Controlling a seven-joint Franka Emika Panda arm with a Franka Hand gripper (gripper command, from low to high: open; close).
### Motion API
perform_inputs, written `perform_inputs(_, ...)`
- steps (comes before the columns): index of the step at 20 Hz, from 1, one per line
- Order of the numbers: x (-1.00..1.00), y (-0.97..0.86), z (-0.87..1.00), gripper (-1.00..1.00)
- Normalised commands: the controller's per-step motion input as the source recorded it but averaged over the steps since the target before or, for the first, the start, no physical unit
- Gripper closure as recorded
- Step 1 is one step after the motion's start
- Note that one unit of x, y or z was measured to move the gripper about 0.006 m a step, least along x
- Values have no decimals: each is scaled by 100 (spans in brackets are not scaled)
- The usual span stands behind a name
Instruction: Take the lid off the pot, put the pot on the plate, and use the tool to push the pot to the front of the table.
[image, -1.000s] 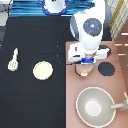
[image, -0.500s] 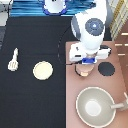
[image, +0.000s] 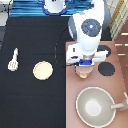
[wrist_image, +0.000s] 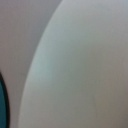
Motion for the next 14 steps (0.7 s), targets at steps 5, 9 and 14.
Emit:
perform_inputs(5, -89, -12, 73, 100)
perform_inputs(9, -94, -10, 33, 100)
perform_inputs(14, -100, -7, -11, 100)
